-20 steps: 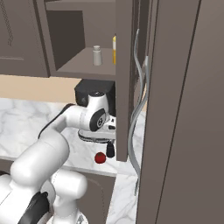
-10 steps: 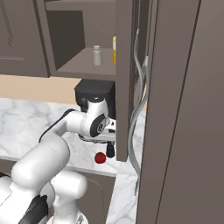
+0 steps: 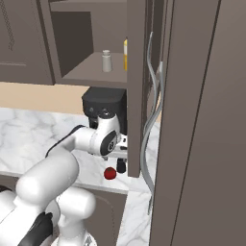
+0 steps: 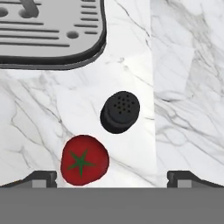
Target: There are various items on the counter. Only move the condiments/shakers into the cabinet.
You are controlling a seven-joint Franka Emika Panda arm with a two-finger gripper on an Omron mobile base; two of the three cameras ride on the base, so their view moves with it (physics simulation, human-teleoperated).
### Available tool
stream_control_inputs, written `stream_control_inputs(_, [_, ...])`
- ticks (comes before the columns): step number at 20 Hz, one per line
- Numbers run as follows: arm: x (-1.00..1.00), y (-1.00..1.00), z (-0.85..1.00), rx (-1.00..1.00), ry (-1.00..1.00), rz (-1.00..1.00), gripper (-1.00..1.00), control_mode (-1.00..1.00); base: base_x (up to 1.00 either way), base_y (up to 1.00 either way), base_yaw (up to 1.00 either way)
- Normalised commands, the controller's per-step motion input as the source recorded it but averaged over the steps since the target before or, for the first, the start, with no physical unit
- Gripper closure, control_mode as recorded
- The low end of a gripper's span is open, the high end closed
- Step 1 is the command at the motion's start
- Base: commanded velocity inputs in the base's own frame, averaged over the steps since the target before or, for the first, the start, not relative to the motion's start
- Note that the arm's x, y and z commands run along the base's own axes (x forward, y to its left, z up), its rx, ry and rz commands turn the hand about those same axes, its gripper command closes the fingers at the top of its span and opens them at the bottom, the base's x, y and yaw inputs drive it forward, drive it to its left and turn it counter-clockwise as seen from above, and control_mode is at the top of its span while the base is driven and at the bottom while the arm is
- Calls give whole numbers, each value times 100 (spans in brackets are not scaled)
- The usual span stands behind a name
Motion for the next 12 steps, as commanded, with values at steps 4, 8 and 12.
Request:
stream_control_inputs(4, [1, -4, -19, 0, -3, 0, -100, -100, 0, 0, 0])
stream_control_inputs(8, [9, 0, -21, 0, -2, 0, -100, -100, 0, 0, 0])
stream_control_inputs(12, [10, 0, -19, 0, -3, 0, -100, -100, 0, 0, 0])
